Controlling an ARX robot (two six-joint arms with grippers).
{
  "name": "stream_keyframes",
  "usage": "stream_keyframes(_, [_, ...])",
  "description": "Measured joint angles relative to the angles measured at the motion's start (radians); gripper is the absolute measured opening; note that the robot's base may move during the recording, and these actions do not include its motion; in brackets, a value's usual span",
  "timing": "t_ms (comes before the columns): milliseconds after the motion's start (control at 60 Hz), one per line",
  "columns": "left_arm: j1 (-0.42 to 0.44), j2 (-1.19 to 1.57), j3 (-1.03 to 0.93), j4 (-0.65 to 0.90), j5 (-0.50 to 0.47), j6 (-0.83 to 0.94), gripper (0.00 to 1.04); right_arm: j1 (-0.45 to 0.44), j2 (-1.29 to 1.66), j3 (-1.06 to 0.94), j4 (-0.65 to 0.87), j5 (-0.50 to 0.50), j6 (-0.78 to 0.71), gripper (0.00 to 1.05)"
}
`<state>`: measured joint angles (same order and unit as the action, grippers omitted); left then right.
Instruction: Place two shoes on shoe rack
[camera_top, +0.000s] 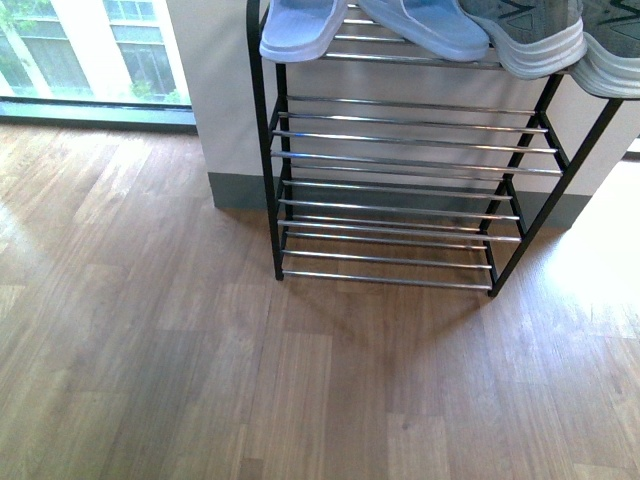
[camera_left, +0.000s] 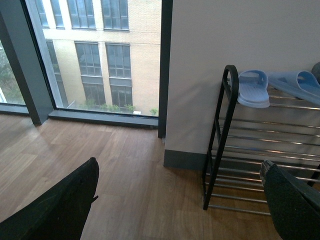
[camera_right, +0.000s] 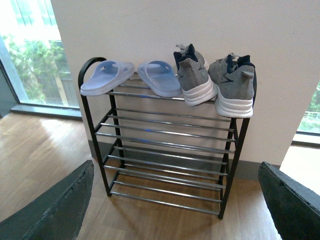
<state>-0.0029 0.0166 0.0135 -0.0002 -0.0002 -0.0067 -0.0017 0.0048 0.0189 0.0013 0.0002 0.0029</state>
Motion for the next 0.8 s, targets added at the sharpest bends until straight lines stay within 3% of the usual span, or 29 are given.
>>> stream_keyframes(800, [0.0, 0.0, 0.0, 0.0, 0.0, 0.0, 0.95, 0.0, 0.0, 0.0, 0.0, 0.0, 0.0, 0.95])
